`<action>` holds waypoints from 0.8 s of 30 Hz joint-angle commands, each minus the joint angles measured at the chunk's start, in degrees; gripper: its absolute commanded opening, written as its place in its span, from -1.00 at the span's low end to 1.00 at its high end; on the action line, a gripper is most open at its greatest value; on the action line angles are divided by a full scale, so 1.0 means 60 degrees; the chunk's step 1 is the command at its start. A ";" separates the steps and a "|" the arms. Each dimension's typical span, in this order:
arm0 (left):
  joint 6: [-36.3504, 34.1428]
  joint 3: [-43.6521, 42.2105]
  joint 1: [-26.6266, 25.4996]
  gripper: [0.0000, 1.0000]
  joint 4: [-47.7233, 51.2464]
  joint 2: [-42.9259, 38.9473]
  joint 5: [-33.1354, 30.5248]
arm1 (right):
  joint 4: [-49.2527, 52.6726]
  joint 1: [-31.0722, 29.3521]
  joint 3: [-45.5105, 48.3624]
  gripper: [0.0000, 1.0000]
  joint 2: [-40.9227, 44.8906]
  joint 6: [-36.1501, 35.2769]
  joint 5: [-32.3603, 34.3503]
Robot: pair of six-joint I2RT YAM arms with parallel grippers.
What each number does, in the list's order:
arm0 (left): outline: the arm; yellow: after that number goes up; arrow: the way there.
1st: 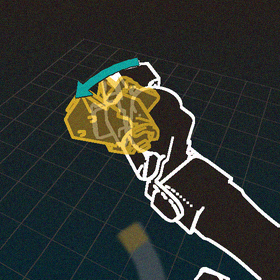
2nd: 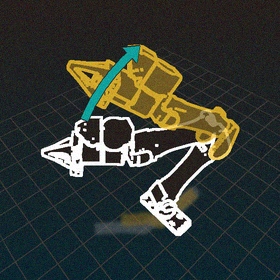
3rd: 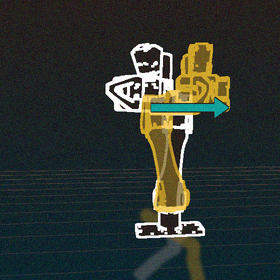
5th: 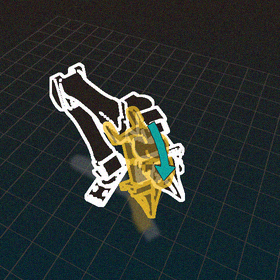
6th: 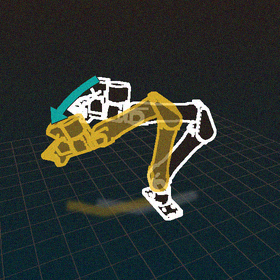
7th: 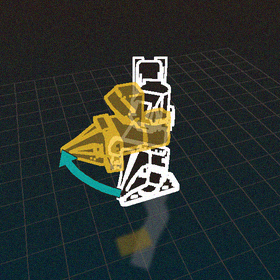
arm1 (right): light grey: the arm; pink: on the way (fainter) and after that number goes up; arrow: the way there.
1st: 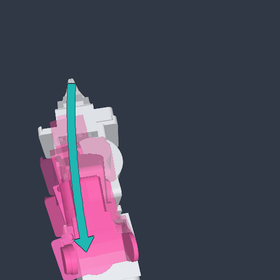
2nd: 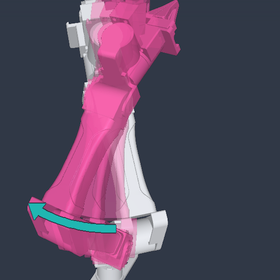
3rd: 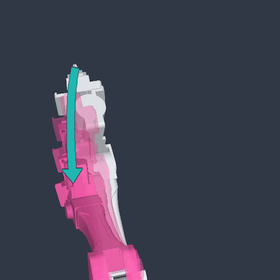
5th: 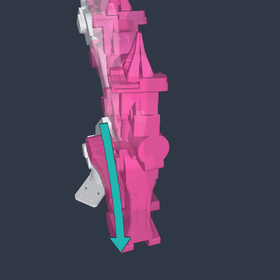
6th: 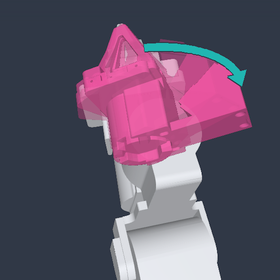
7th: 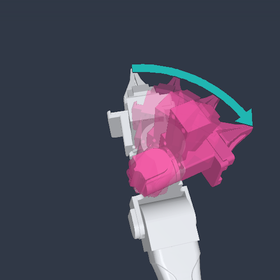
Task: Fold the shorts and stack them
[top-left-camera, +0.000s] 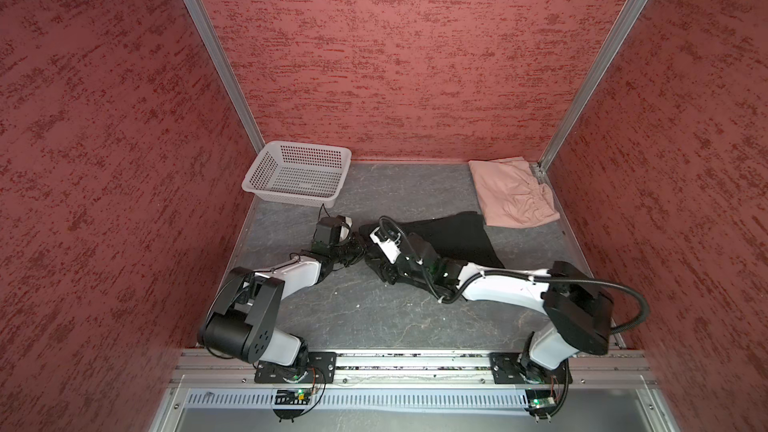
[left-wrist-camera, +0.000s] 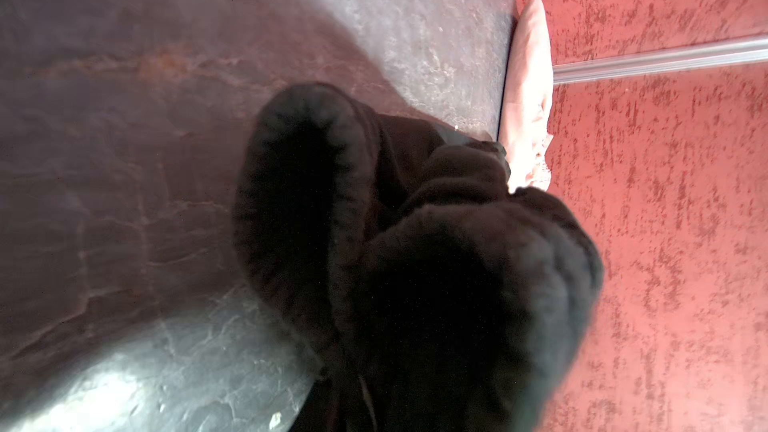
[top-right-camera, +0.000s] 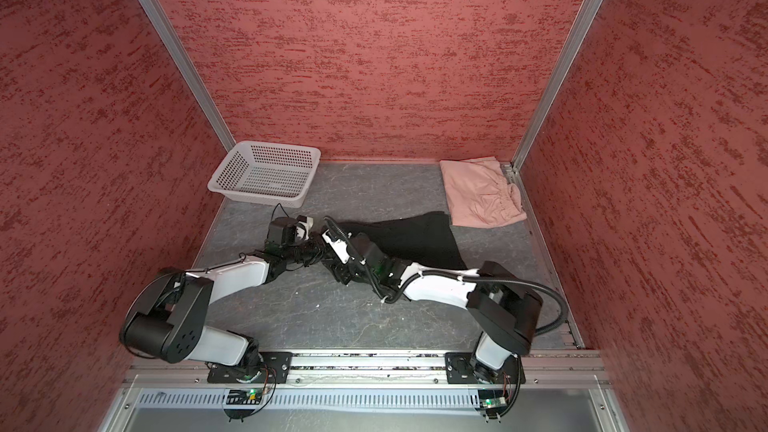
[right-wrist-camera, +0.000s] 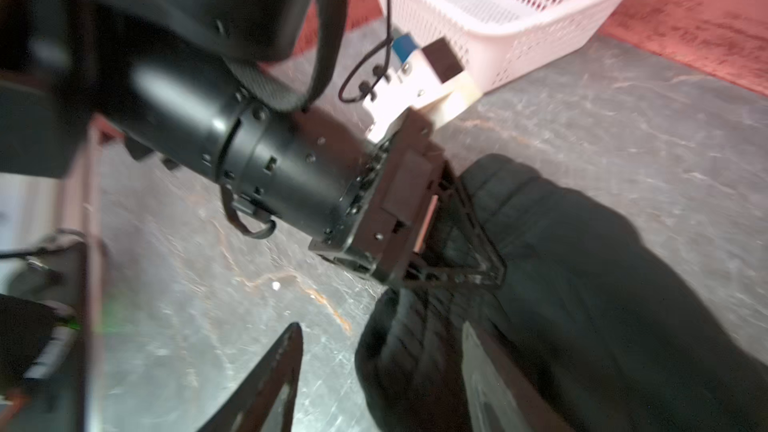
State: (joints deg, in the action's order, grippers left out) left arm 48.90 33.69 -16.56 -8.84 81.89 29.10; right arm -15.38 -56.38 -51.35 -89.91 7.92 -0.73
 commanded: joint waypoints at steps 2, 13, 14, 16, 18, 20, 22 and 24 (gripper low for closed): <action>-0.1586 0.0853 -0.0009 -0.50 0.2597 -0.1021 -0.0782 | 0.0666 0.1566 0.0431 0.06 0.1066 0.2361 -0.0448; -0.2800 0.1816 0.0042 -0.43 0.4738 -0.1980 -0.0646 | 0.0659 0.3142 -0.0381 -0.80 -0.1393 0.2903 -0.2537; -0.2823 0.1860 0.0049 -0.42 0.4752 -0.1980 -0.0552 | 0.0634 0.3142 -0.0717 -0.77 -0.1788 0.2784 -0.2835; -0.2902 0.1954 0.0035 -0.42 0.4832 -0.1973 -0.0392 | 0.0706 0.3164 -0.1344 -0.75 -0.2437 0.2656 -0.2950; -0.3009 0.2084 0.0013 -0.41 0.5066 -0.1977 -0.0311 | 0.0673 0.3249 -0.1798 -0.75 -0.2887 0.2618 -0.2873; -0.3141 0.2173 0.0007 -0.41 0.5357 -0.2015 -0.0293 | 0.0818 0.3393 -0.2307 -0.72 -0.3416 0.2659 -0.2891; -0.3284 0.2261 0.0006 -0.41 0.5635 -0.2068 -0.0326 | 0.0936 0.3463 -0.2722 -0.67 -0.3982 0.2746 -0.3038; -0.3480 0.2427 0.0020 -0.41 0.6077 -0.2104 -0.0530 | 0.0987 0.3479 -0.3011 -0.59 -0.4531 0.2878 -0.3534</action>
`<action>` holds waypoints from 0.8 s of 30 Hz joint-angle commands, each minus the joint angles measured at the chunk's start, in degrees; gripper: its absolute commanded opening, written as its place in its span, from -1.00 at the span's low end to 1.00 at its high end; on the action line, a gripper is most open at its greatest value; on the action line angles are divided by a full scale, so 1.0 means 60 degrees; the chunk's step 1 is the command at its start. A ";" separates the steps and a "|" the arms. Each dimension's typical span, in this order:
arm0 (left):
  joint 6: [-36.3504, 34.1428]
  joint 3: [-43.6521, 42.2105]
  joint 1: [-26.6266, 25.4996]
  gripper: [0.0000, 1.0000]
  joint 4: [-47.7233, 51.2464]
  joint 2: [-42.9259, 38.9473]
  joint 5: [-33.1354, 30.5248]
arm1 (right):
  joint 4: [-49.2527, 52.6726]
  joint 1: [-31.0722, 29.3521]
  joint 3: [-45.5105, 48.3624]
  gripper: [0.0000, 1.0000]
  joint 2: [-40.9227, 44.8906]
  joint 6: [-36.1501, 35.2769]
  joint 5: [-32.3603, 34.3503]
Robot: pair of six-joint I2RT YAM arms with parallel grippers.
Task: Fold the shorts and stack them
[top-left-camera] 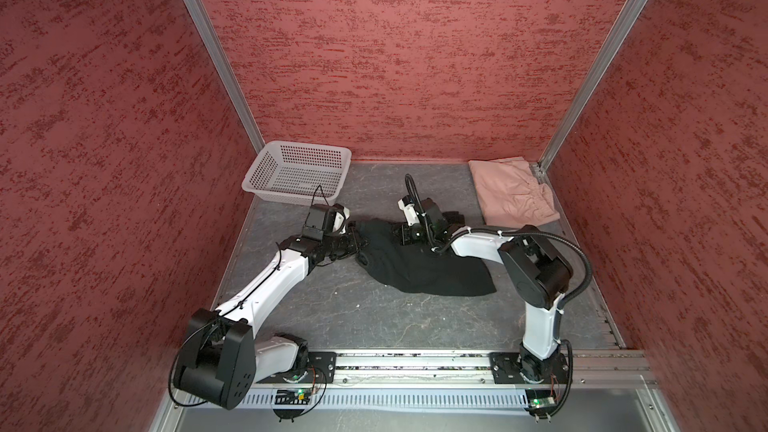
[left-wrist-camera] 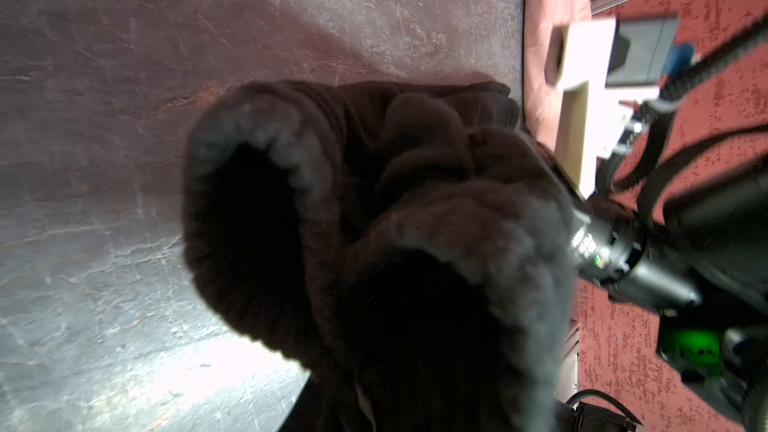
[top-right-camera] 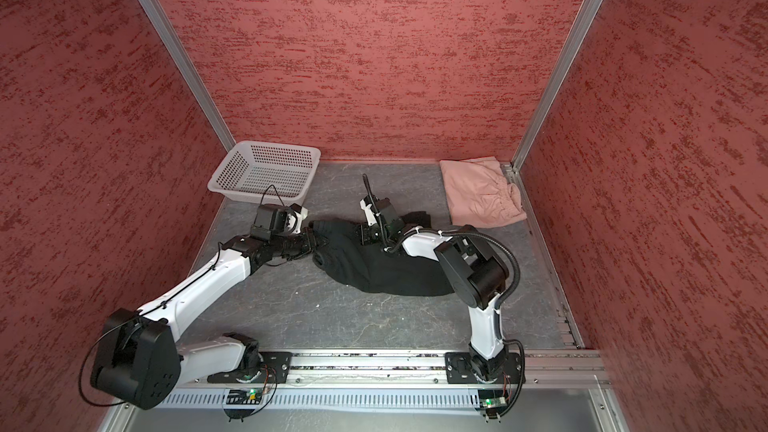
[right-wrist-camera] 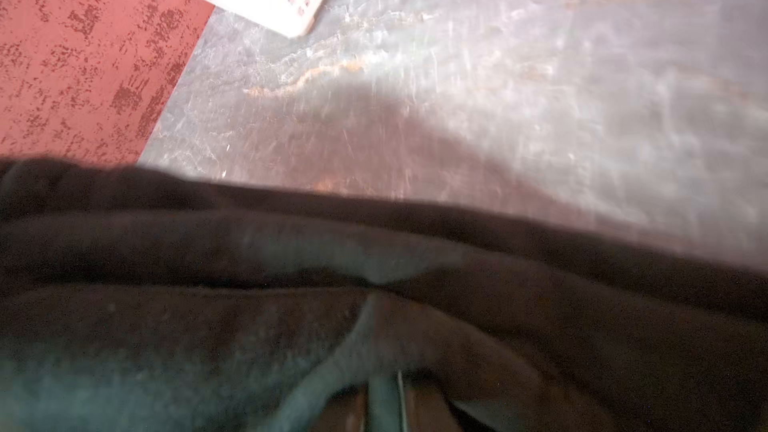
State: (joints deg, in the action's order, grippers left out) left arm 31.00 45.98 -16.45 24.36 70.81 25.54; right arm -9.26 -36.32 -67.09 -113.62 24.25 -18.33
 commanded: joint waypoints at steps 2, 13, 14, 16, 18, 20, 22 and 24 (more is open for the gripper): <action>-0.0707 0.0668 0.0030 -0.44 0.1139 -0.0323 -0.0378 | -0.0039 0.0134 -0.0443 -0.48 -0.0833 0.0323 -0.1267; -0.1765 0.2814 0.0515 -0.50 0.4105 -0.0126 -0.1455 | 0.1033 0.0501 0.0388 -0.04 0.1134 -0.0158 -0.0549; -0.1861 0.3013 0.0593 -0.50 0.4377 -0.0039 -0.1522 | 0.1103 0.0574 0.0527 -0.03 0.1315 -0.0191 -0.0438; -0.2149 0.3414 0.0807 -0.51 0.4882 0.0105 -0.1653 | 0.1375 0.0718 0.0831 -0.02 0.1666 -0.0313 -0.0163; -0.2355 0.3649 0.1011 -0.51 0.5173 0.0178 -0.1656 | 0.1758 0.0704 0.0950 -0.09 0.1790 -0.0638 0.0099; -0.2520 0.3823 0.1167 -0.51 0.5360 0.0181 -0.1693 | 0.2175 0.0413 0.0792 -0.25 0.1645 -0.0960 0.0092; -0.2639 0.3970 0.1260 -0.52 0.5459 0.0210 -0.1707 | 0.1760 0.0024 0.0850 -0.42 0.1462 -0.0917 -0.0188; -0.2713 0.4115 0.1283 -0.52 0.5487 0.0294 -0.1653 | 0.1070 -0.0215 0.0822 -0.55 0.1127 -0.0547 -0.0737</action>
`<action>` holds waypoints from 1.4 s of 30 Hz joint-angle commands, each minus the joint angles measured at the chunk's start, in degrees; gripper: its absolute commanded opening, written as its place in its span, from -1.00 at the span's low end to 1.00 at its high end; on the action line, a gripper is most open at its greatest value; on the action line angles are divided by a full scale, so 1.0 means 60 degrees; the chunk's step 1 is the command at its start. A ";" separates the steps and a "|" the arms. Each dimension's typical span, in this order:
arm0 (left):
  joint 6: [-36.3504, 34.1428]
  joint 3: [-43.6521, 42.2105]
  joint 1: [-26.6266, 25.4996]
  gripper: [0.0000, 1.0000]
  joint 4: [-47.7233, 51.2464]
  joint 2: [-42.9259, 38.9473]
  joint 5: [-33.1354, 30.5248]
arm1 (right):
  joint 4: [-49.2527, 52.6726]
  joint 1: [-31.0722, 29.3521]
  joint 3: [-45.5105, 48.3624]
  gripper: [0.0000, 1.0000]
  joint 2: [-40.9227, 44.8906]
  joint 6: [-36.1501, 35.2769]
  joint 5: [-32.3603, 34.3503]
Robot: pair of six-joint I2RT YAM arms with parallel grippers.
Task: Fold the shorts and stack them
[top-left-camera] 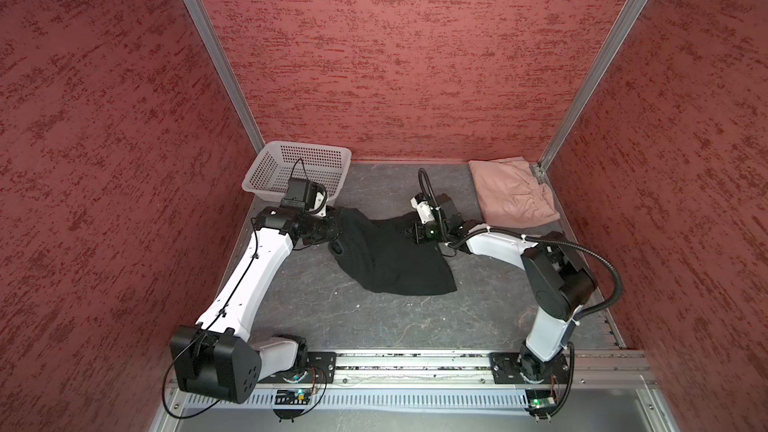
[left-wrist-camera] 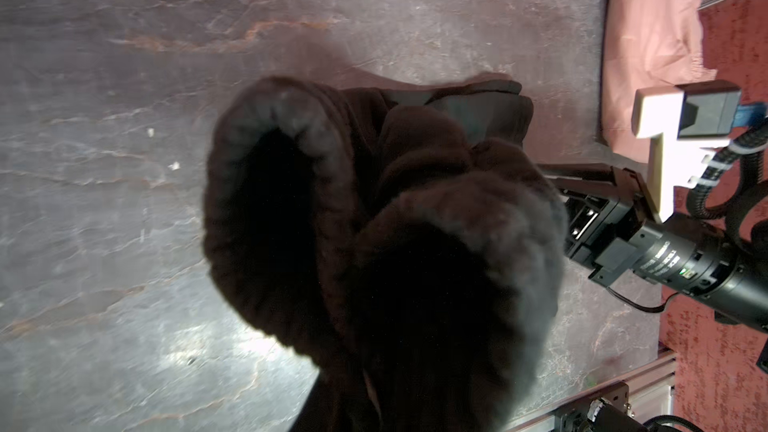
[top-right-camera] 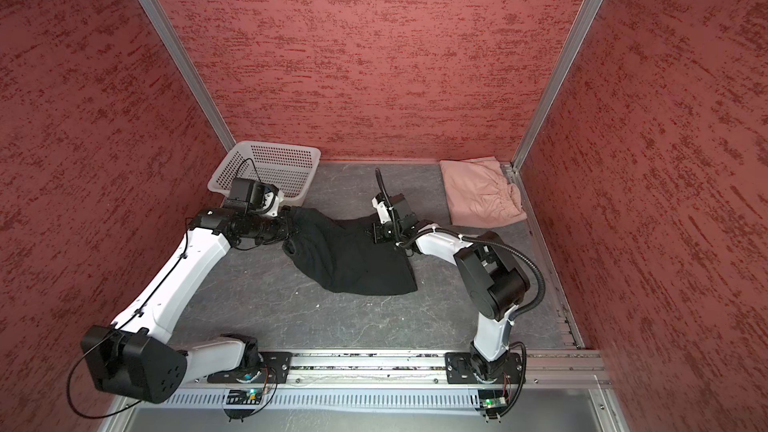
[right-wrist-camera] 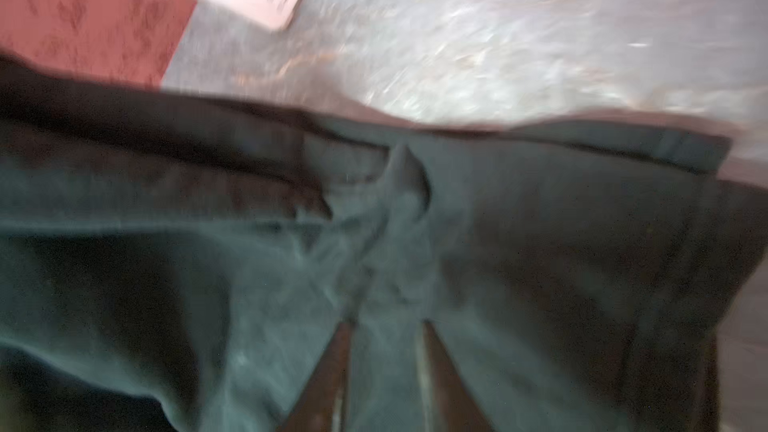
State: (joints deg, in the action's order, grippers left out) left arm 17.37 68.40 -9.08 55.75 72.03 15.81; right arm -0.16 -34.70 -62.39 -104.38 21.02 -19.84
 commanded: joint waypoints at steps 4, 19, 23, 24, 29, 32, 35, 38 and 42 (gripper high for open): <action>-0.0527 0.0730 0.0020 -0.54 0.0338 0.0313 0.0052 | -0.1023 -0.1118 -0.0836 -0.64 -0.1430 0.0205 -0.1067; -0.0708 0.0942 -0.0230 -0.55 0.0552 0.0707 -0.0243 | -0.1939 -0.2078 -0.2229 -0.54 -0.3202 0.1612 -0.1106; -0.0796 0.0926 -0.0211 -0.55 0.0599 0.0695 -0.0372 | -0.1838 -0.1638 -0.1529 -0.52 -0.2167 0.1399 -0.0596; -0.0825 0.0934 -0.0200 -0.55 0.0607 0.0695 -0.0388 | -0.1711 -0.1509 -0.1422 -0.52 -0.1952 0.1313 -0.0531; -0.0829 0.0876 -0.0142 -0.55 0.0591 0.0620 -0.0376 | -0.1209 -0.1169 -0.1331 -0.54 -0.1479 0.0800 -0.0151; -0.0805 0.0837 -0.0132 -0.55 0.0560 0.0592 -0.0347 | -0.1425 -0.1128 -0.1647 -0.60 -0.1814 0.0769 -0.0361; -0.0771 0.0836 -0.0142 -0.56 0.0564 0.0536 -0.0292 | -0.1825 -0.1131 -0.2184 -0.67 -0.2470 0.1002 -0.0856; -0.0742 0.0817 -0.0142 -0.56 0.0525 0.0448 -0.0306 | -0.2053 -0.1157 -0.2822 -0.69 -0.3115 0.1161 -0.1445; -0.0682 0.0816 -0.0179 -0.56 0.0377 0.0424 -0.0170 | -0.2411 -0.1308 -0.3503 -0.72 -0.3851 0.1517 -0.2091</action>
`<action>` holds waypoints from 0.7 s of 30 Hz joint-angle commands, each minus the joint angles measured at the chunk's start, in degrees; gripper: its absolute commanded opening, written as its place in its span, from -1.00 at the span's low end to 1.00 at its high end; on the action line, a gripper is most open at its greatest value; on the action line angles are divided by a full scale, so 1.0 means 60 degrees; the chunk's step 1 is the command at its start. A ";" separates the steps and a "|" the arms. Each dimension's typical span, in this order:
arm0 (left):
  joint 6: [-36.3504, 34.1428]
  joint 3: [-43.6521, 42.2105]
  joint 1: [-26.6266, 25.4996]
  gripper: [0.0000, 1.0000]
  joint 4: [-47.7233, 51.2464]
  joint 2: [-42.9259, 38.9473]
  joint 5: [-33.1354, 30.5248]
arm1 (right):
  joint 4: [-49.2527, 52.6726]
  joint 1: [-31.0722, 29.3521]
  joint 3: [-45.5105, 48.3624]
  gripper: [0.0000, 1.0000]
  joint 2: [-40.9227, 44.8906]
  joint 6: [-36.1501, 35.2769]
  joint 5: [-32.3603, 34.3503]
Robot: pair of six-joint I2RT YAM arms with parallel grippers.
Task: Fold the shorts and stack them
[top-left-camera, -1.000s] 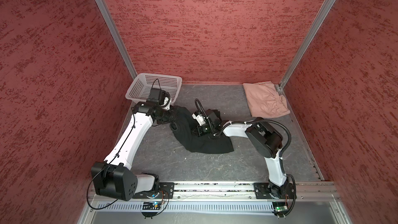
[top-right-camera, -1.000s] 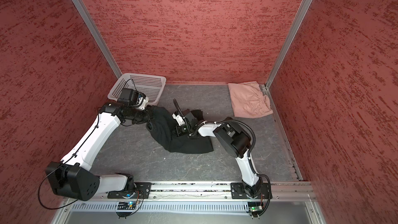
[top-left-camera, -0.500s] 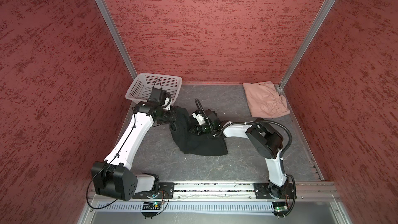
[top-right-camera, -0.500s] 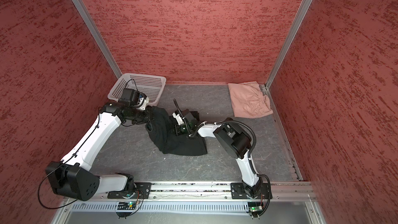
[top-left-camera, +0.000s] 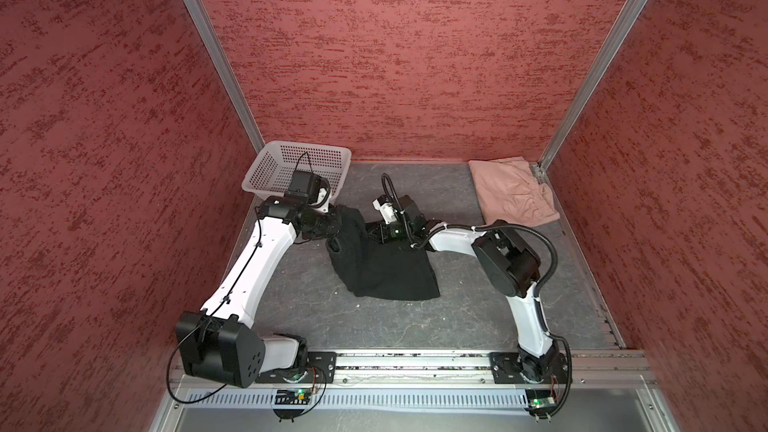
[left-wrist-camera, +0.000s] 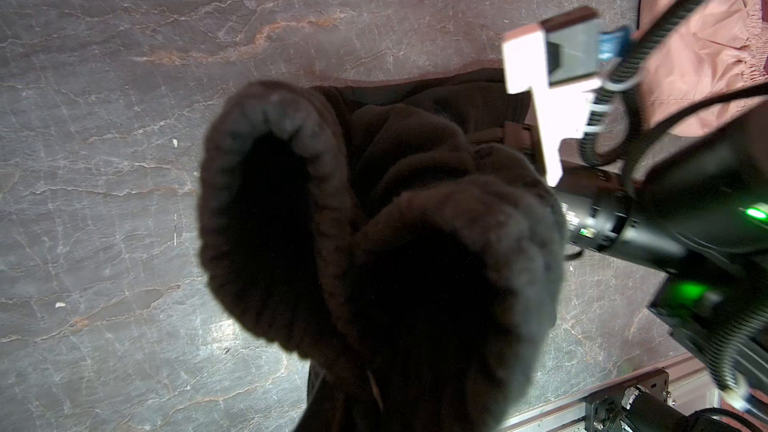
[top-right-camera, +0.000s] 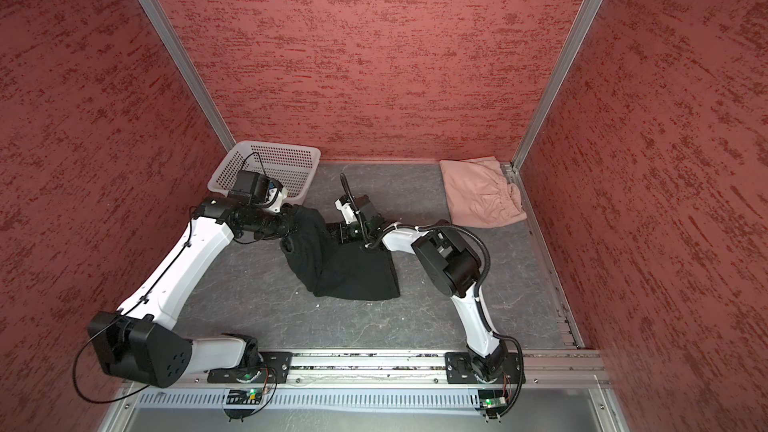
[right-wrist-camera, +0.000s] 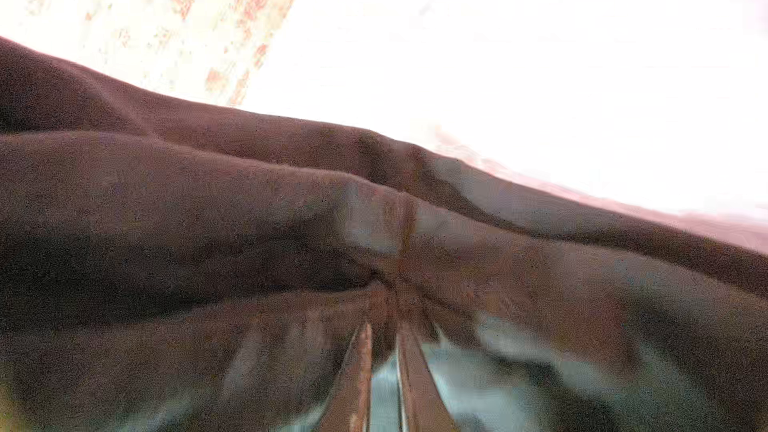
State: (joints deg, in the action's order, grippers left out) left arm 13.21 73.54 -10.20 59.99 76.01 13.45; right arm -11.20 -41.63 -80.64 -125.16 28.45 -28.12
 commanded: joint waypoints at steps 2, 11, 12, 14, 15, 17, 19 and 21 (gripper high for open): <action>0.0039 -0.0017 -0.0036 -0.56 -0.0401 -0.0189 0.0263 | -0.0551 -0.0300 -0.0851 -0.74 -0.0873 0.0429 -0.0740; 0.0109 0.0150 -0.0262 -0.56 -0.0378 -0.0189 -0.0332 | -0.0244 -0.0409 -0.1590 -0.49 -0.1298 0.0499 0.0681; 0.0133 0.0151 -0.0273 -0.57 -0.0362 -0.0187 -0.0450 | -0.0164 -0.0359 -0.1453 -0.31 -0.1025 0.0357 0.0985; 0.0203 0.0151 -0.0303 -0.56 -0.0382 -0.0162 -0.0616 | -0.0185 -0.0113 -0.0934 -0.07 -0.0405 0.0297 0.1341; 0.0277 0.0151 -0.0328 -0.56 -0.0430 -0.0147 -0.0693 | -0.0306 0.0050 -0.0502 -0.01 -0.0010 0.0298 0.1443; 0.0417 0.0144 -0.0454 -0.56 -0.0498 -0.0105 -0.0834 | -0.0664 0.0474 0.0564 0.06 0.0834 0.0394 0.1651; 0.0744 0.0038 -0.0590 -0.56 -0.0759 -0.0072 -0.0957 | -0.0806 0.0977 0.1734 0.13 0.1725 0.0460 0.1900; 0.1059 -0.0075 -0.0768 -0.56 -0.1087 0.0017 -0.0779 | -0.0491 0.1335 0.2632 0.17 0.2430 0.0329 0.2246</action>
State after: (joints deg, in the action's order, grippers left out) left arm 16.40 73.43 -13.56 58.59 76.01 8.84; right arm -13.89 -36.58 -69.45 -115.61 31.07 -20.12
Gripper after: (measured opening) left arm 0.223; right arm 0.578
